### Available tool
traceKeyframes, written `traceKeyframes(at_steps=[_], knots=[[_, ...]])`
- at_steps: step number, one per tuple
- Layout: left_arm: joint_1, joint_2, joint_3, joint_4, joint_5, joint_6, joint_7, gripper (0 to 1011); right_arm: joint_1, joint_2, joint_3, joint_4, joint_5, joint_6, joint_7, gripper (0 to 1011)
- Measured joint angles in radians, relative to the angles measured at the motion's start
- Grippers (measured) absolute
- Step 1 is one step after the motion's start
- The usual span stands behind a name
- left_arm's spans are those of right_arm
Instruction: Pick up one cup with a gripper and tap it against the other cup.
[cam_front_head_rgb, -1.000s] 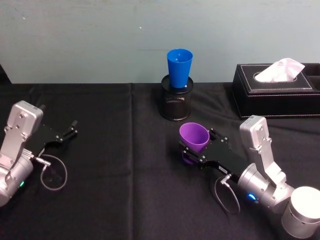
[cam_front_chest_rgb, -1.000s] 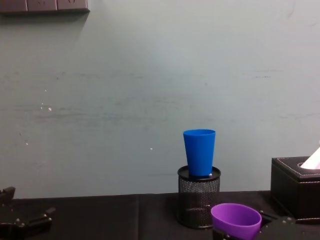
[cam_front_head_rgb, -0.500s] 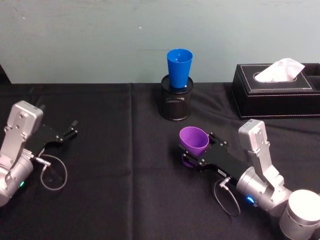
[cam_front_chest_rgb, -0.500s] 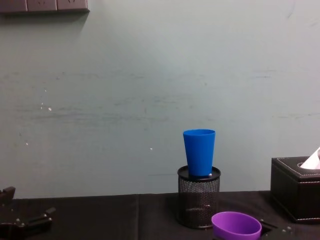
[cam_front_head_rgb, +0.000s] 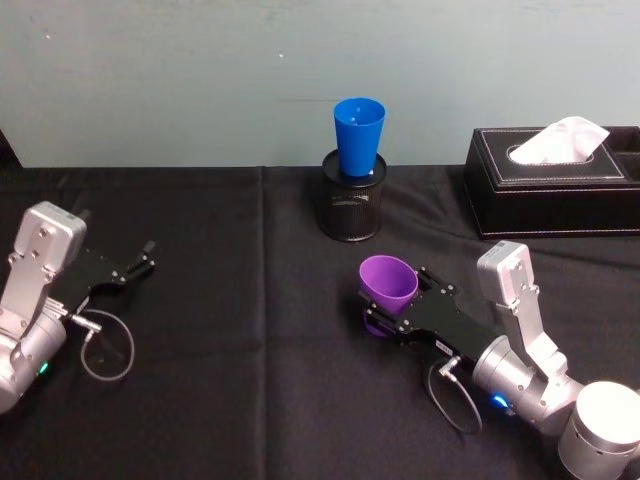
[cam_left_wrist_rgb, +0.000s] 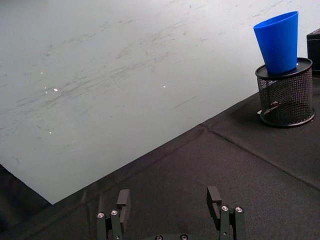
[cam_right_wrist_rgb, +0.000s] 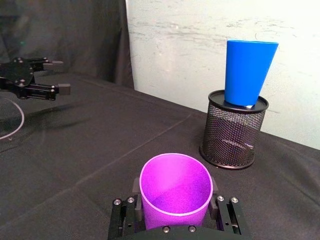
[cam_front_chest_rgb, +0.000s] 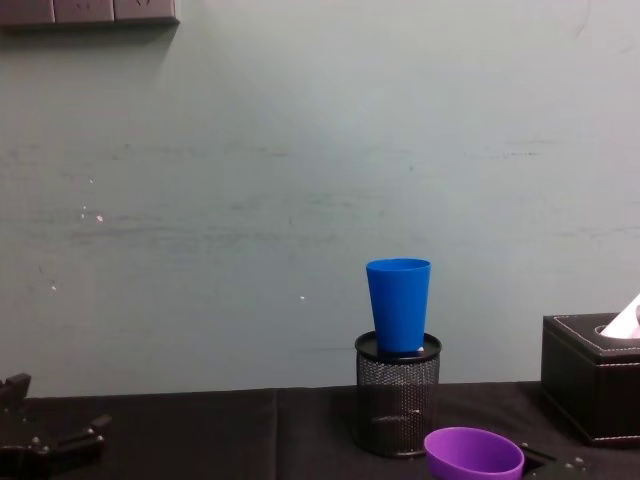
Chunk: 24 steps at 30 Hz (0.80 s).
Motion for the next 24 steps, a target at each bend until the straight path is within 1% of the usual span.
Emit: traceKeyframes(at_steps=[2,4,5,8,9,12,13,19,23,24], knots=[[0.0,0.0,0.0,0.0,0.0,0.0,0.0,1000,0.0,0.0,0.0,0.0,0.0,0.0,0.0,734],[0.0,0.0,0.0,0.0,0.0,0.0,0.0,1000,0.0,0.0,0.0,0.0,0.0,0.0,0.0,760],[0.0,0.0,0.0,0.0,0.0,0.0,0.0,1000,0.0,0.0,0.0,0.0,0.0,0.001,0.0,804],[0.0,0.0,0.0,0.0,0.0,0.0,0.0,1000,0.0,0.0,-0.001,-0.001,0.0,0.001,0.0,853],[0.0,0.0,0.0,0.0,0.0,0.0,0.0,1000,0.001,0.001,-0.001,-0.001,0.0,0.001,0.0,902],[0.0,0.0,0.0,0.0,0.0,0.0,0.0,1000,0.001,0.001,-0.001,-0.001,0.0,0.002,0.0,980],[0.0,0.0,0.0,0.0,0.0,0.0,0.0,1000,0.001,0.001,-0.001,-0.001,0.0,0.002,0.0,992],[0.0,0.0,0.0,0.0,0.0,0.0,0.0,1000,-0.001,0.001,0.0,-0.01,0.0,0.002,0.0,1003],[0.0,0.0,0.0,0.0,0.0,0.0,0.0,1000,-0.015,0.003,0.012,-0.05,0.007,-0.003,-0.001,1003],[0.0,0.0,0.0,0.0,0.0,0.0,0.0,1000,-0.021,0.004,0.019,-0.071,0.012,-0.006,-0.003,1002]])
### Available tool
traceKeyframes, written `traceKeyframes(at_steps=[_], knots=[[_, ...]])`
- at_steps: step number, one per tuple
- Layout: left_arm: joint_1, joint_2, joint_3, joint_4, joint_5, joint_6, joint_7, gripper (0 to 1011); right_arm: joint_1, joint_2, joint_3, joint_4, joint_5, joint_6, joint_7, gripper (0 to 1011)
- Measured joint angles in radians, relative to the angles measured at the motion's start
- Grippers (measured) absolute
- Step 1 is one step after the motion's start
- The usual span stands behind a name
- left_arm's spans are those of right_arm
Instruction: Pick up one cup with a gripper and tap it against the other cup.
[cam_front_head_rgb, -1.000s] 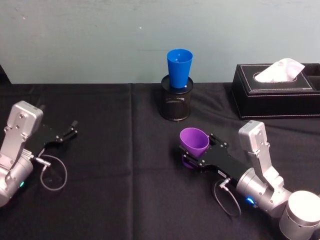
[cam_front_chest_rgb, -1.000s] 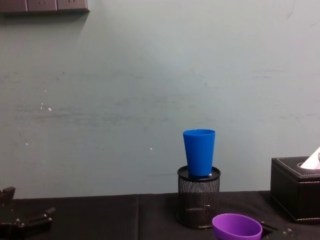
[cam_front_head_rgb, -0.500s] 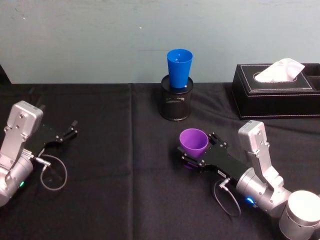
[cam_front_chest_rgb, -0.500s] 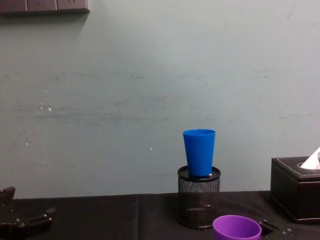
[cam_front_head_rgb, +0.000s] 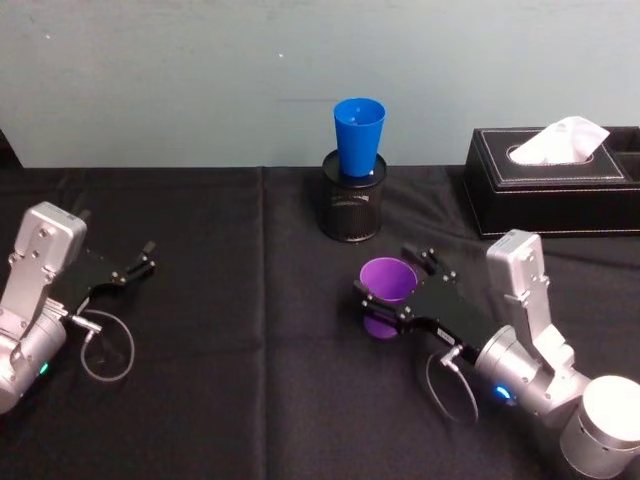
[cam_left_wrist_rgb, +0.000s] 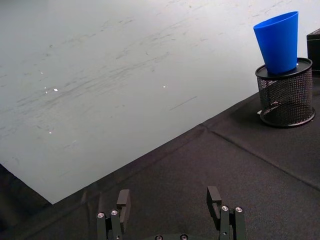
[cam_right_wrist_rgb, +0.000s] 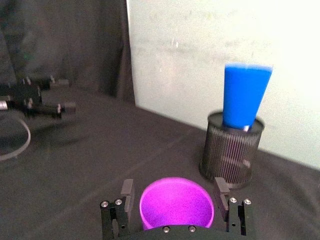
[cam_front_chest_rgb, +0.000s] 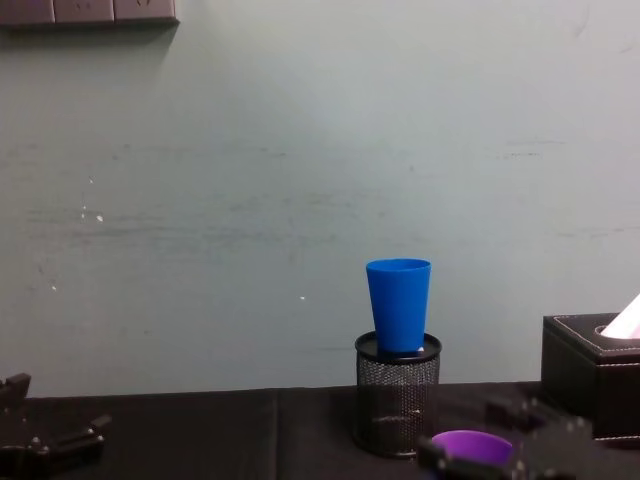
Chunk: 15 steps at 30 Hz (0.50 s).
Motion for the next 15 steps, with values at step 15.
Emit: traceKeyframes(at_steps=[15], knots=[[0.0,0.0,0.0,0.0,0.0,0.0,0.0,1000,-0.104,-0.082,0.15,-0.121,-0.066,0.016,-0.322,1003]])
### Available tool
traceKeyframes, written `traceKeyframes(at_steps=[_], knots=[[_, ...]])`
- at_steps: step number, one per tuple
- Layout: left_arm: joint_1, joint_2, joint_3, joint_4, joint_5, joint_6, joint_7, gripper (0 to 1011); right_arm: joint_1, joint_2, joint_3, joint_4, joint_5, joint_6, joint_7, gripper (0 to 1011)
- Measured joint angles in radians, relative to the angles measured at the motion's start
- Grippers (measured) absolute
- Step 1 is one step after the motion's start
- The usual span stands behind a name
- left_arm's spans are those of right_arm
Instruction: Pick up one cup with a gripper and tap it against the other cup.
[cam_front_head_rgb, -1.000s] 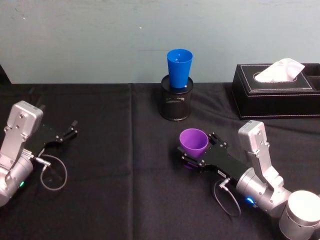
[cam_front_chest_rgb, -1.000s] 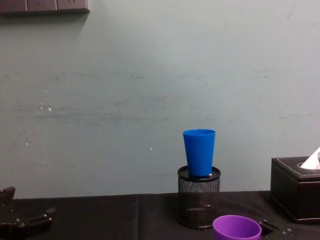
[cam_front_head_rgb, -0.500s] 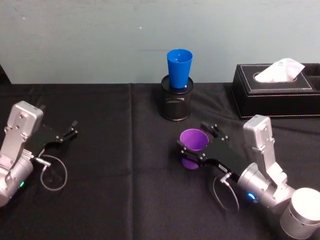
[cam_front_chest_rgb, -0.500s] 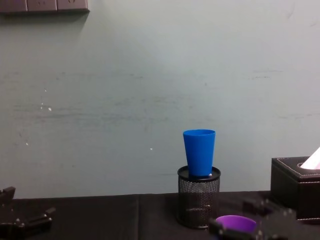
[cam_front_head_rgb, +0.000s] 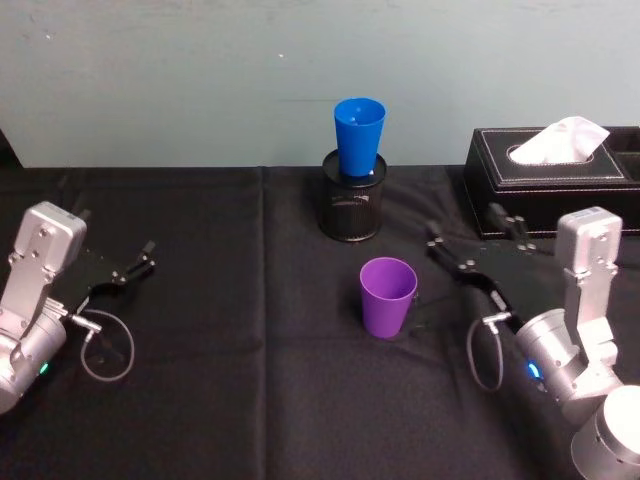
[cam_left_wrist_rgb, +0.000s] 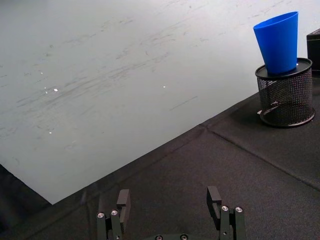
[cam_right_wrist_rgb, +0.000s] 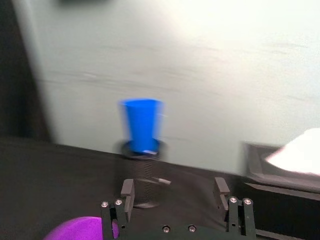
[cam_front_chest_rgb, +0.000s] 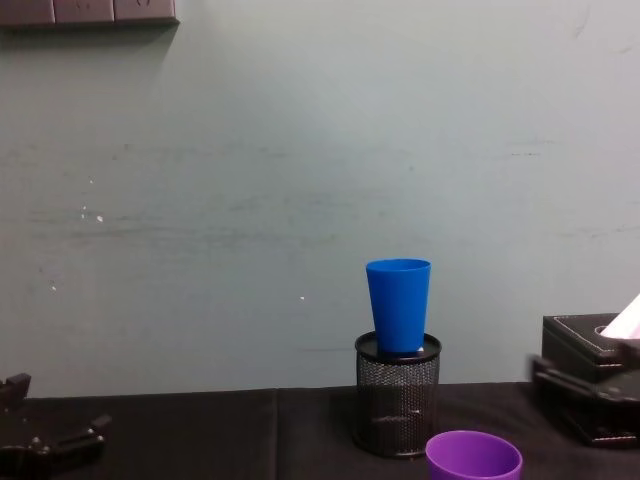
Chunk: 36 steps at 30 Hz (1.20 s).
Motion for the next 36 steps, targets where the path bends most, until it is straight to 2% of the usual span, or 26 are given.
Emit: traceKeyframes(at_steps=[2,3,8,12,15,36], knots=[[0.0,0.0,0.0,0.0,0.0,0.0,0.0,1000,-0.008,-0.017,0.018,0.002,-0.024,0.017,-0.057,1003],[0.0,0.0,0.0,0.0,0.0,0.0,0.0,1000,-0.014,-0.031,0.032,0.007,-0.046,0.03,-0.104,1003],[0.0,0.0,0.0,0.0,0.0,0.0,0.0,1000,-0.02,-0.058,0.059,0.038,-0.084,0.054,-0.176,1003],[0.0,0.0,0.0,0.0,0.0,0.0,0.0,1000,-0.017,-0.068,0.069,0.056,-0.091,0.063,-0.18,1003],[0.0,0.0,0.0,0.0,0.0,0.0,0.0,1000,-0.015,-0.07,0.072,0.06,-0.087,0.066,-0.158,1003],[0.0,0.0,0.0,0.0,0.0,0.0,0.0,1000,-0.014,-0.068,0.069,0.057,-0.086,0.063,-0.161,1003]])
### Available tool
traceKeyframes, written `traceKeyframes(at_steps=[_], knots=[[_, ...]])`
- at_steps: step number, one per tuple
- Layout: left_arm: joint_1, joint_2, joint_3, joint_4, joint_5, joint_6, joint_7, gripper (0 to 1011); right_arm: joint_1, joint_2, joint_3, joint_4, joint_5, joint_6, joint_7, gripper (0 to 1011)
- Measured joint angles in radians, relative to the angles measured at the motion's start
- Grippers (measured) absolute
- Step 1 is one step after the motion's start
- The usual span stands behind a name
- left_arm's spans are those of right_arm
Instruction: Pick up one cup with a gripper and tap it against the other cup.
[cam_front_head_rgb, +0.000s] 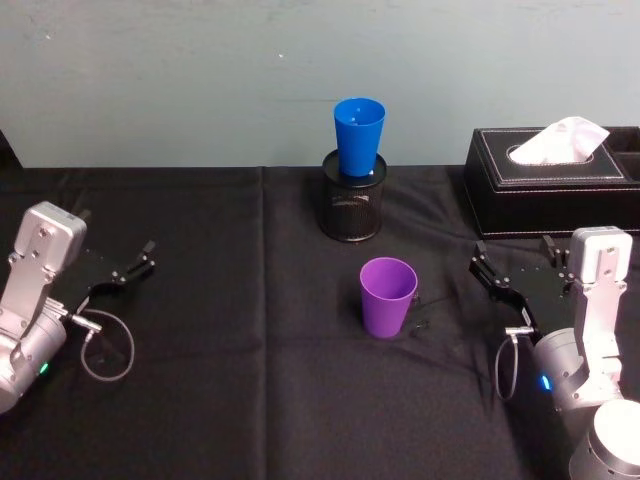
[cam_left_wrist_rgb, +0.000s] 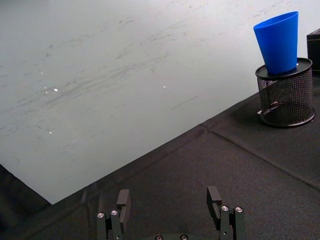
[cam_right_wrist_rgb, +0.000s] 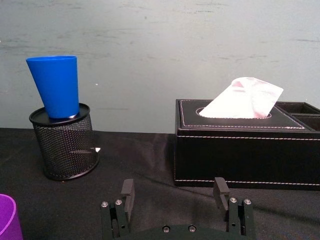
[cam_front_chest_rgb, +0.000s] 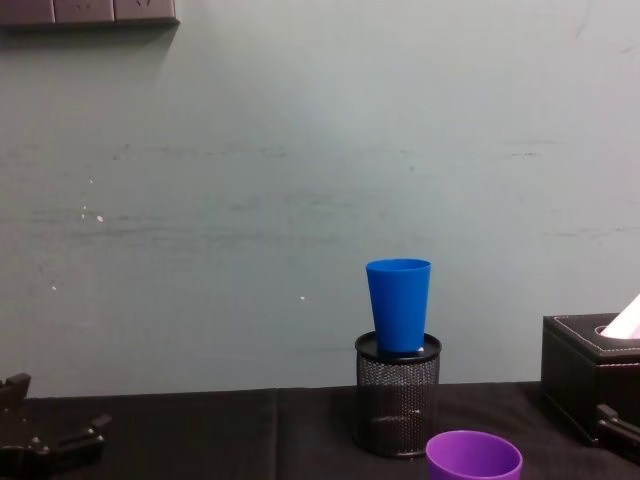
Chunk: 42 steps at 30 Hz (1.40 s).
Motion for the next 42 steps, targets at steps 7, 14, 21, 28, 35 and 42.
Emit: traceKeyframes(at_steps=[7,14,21,28,35,42], knots=[[0.0,0.0,0.0,0.0,0.0,0.0,0.0,1000,0.0,0.001,-0.001,-0.001,0.0,-0.001,-0.001,1003],[0.0,0.0,0.0,0.0,0.0,0.0,0.0,1000,0.0,0.001,-0.001,-0.001,0.0,-0.001,-0.001,1003],[0.0,0.0,0.0,0.0,0.0,0.0,0.0,1000,0.0,0.001,-0.001,-0.001,0.0,-0.001,-0.002,1003],[0.0,0.0,0.0,0.0,0.0,0.0,0.0,1000,0.0,0.001,-0.001,-0.001,0.0,-0.001,-0.002,1003],[0.0,0.0,0.0,0.0,0.0,0.0,0.0,1000,0.0,0.001,-0.001,-0.001,0.0,-0.001,-0.002,1003],[0.0,0.0,0.0,0.0,0.0,0.0,0.0,1000,0.0,0.001,-0.001,-0.001,0.0,-0.001,-0.002,1003]])
